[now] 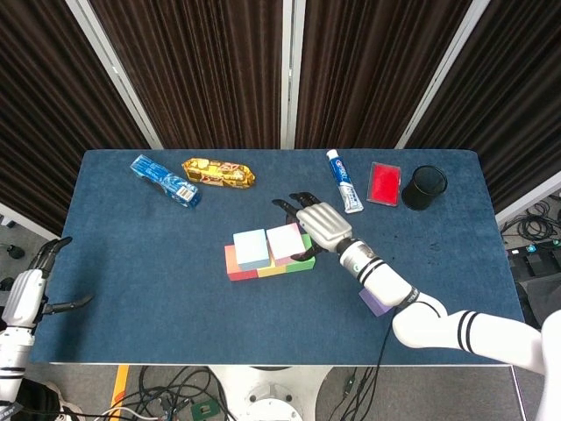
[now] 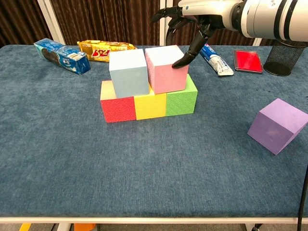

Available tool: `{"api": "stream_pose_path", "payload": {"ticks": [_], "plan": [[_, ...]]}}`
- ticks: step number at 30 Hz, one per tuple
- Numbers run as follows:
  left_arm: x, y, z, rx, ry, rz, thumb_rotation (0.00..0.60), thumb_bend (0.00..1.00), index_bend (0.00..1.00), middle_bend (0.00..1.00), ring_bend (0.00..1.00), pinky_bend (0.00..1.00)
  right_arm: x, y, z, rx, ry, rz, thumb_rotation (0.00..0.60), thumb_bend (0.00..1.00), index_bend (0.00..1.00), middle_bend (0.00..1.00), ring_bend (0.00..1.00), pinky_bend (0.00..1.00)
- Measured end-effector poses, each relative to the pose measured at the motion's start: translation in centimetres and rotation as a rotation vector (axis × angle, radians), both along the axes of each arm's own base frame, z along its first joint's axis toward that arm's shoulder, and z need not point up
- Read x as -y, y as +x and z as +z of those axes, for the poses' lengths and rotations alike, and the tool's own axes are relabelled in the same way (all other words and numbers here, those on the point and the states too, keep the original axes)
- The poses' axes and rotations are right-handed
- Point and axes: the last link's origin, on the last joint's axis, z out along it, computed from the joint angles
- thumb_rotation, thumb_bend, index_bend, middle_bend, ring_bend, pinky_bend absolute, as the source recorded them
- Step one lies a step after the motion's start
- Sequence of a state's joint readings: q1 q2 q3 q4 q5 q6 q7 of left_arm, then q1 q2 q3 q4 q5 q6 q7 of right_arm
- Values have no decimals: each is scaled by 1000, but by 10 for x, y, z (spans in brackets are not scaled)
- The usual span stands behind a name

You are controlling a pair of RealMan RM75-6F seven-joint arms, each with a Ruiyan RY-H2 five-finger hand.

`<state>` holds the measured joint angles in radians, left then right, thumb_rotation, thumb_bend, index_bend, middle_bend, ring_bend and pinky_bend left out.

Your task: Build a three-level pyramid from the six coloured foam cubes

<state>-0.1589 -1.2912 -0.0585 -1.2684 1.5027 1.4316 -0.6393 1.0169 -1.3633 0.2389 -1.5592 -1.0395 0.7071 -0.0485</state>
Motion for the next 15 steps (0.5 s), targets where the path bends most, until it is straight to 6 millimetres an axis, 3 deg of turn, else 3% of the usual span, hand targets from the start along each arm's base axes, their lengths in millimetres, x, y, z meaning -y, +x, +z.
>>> {"api": "stream_pose_path", "payload": {"ticks": [15], "plan": [[1, -4, 2, 12, 4, 1, 600, 66, 86, 111, 7, 136, -1, 6, -5, -5, -15, -3, 600, 157, 0, 522, 26, 0]]}}
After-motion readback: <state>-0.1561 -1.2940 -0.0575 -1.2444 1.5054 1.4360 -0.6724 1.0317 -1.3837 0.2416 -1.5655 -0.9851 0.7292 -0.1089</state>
